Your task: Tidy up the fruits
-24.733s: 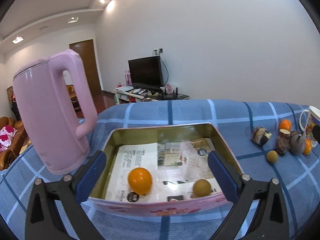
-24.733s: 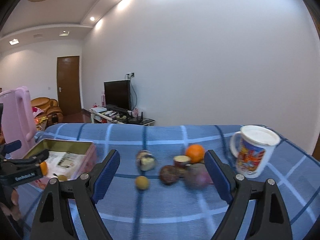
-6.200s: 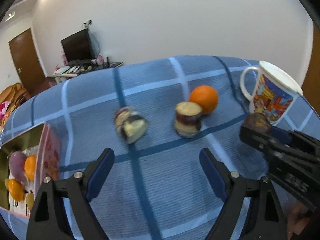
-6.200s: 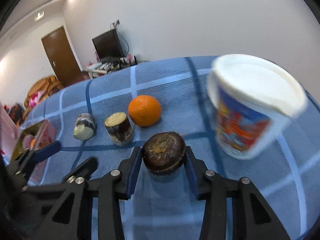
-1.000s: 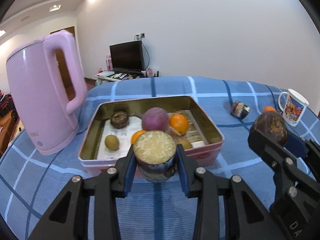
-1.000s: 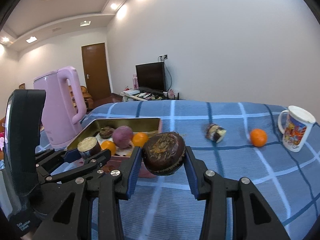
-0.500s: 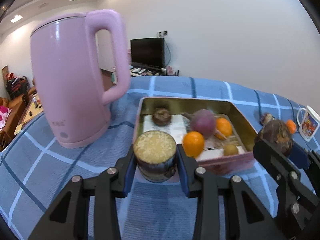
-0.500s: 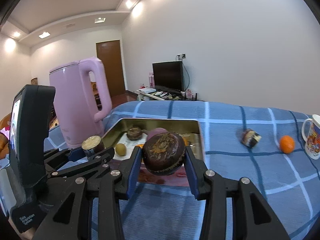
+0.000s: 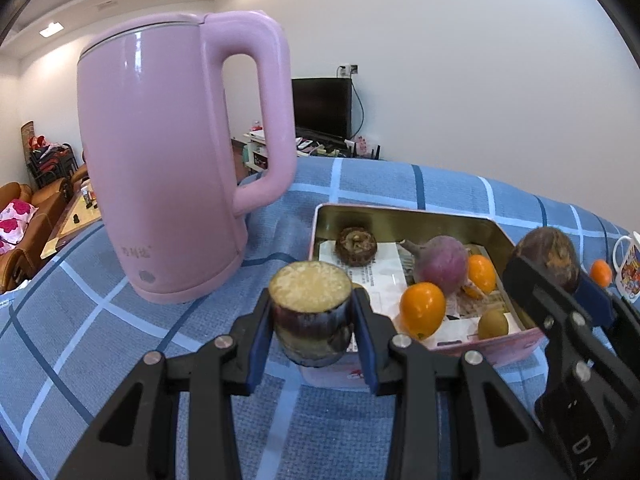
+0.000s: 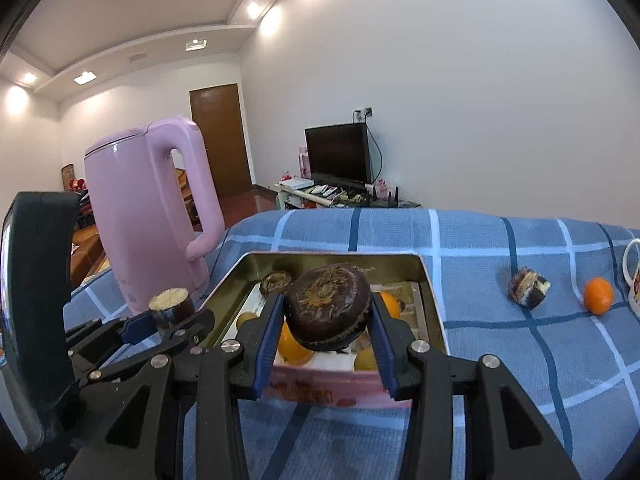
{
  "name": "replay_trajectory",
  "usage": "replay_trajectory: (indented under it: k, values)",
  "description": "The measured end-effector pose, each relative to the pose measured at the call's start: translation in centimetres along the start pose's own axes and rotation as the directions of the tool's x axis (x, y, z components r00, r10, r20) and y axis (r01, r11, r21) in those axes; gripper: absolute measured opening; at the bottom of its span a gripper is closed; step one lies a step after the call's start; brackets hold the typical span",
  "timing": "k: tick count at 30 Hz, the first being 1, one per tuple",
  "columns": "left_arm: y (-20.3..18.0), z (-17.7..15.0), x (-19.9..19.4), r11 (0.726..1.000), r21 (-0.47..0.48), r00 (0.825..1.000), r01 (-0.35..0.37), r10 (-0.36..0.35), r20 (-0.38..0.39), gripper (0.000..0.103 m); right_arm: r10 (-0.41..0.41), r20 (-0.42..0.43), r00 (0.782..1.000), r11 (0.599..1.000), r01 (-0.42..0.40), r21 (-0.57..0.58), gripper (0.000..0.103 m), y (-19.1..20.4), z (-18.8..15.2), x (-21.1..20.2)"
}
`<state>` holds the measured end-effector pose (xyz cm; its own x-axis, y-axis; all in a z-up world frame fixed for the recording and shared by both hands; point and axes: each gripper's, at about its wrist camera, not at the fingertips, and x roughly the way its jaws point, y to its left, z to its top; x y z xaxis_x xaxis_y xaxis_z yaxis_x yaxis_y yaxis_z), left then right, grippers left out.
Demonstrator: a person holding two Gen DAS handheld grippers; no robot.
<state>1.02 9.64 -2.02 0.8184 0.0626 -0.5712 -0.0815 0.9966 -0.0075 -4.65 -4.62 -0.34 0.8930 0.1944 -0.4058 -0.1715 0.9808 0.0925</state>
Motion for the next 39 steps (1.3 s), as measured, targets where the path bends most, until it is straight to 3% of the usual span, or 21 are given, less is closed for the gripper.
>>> replay_trajectory:
  k: [8, 16, 26, 32, 39]
  values:
    - [-0.8, 0.6, 0.6, 0.998, 0.004, 0.998, 0.057, -0.057, 0.004, 0.039, -0.029, 0.04, 0.999, 1.0, 0.029, -0.003, 0.045, -1.4, 0.5, 0.0]
    - [-1.6, 1.7, 1.6, 0.997, 0.014, 0.997, 0.081, -0.081, 0.001, 0.039, -0.038, 0.013, 0.999, 0.995, 0.037, 0.089, 0.045, -4.4, 0.9, 1.0]
    - [-2.1, 4.5, 4.5, 0.993, -0.011, 0.993, 0.121, -0.121, -0.007, 0.039, -0.095, 0.024, 0.995, 0.992, 0.092, 0.086, 0.044, -4.9, 1.8, 3.0]
    - [-1.5, 4.7, 4.9, 0.971, 0.005, 0.971, 0.239, -0.239, -0.009, 0.039, -0.049, -0.027, 0.998, 0.993, 0.052, 0.109, 0.045, -4.8, 2.5, 5.6]
    - [-1.8, 4.3, 6.0, 0.98, 0.011, 0.979, 0.197, -0.196, -0.061, 0.039, -0.005, -0.138, 0.99, 0.992, 0.022, 0.122, 0.045, -4.5, 2.8, 9.0]
